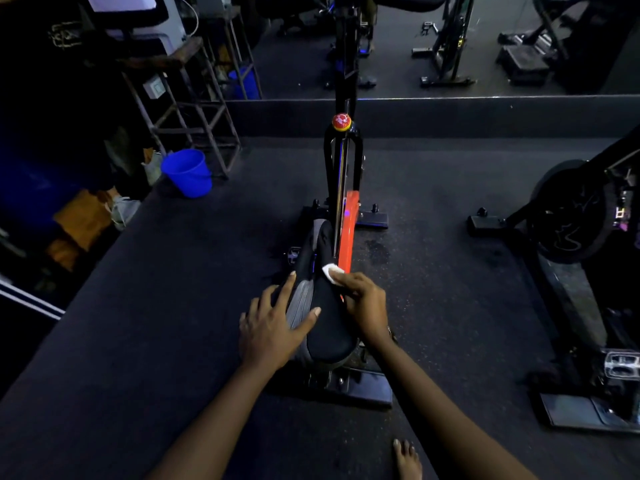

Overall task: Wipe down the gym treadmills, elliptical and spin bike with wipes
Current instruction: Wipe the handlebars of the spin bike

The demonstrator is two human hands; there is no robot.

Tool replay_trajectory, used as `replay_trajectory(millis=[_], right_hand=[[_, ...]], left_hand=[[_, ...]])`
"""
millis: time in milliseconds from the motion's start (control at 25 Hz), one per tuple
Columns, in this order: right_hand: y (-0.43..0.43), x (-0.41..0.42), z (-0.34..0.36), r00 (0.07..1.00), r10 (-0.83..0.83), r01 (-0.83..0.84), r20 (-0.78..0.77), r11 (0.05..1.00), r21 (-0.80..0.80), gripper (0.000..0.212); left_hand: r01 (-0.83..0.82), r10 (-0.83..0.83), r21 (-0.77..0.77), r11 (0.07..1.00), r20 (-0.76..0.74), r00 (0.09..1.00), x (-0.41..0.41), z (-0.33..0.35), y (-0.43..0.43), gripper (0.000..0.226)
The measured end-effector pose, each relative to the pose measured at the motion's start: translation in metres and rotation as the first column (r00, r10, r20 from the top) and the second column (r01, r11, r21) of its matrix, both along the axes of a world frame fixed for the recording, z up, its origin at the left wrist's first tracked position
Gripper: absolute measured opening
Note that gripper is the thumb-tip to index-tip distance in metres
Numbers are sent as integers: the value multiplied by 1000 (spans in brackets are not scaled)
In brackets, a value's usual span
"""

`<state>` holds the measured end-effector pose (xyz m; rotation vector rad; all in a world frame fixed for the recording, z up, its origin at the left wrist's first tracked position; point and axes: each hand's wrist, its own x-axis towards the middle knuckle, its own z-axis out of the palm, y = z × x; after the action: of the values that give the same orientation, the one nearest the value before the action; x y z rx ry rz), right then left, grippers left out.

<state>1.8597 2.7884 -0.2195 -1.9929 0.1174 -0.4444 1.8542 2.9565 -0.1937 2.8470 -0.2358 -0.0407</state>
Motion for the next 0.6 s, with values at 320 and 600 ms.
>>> replay_trajectory(millis=[320,600], right_hand=[[-35,-16,5,983,120,-66,-137,936,345,32],[-4,60,9,978,-44,129,-206,899,419,35]], left_hand=[[-5,5,-18,1000,20,1000,0,1,-1,98],[-22,23,-34,999,37,999,-1,0,0,111]])
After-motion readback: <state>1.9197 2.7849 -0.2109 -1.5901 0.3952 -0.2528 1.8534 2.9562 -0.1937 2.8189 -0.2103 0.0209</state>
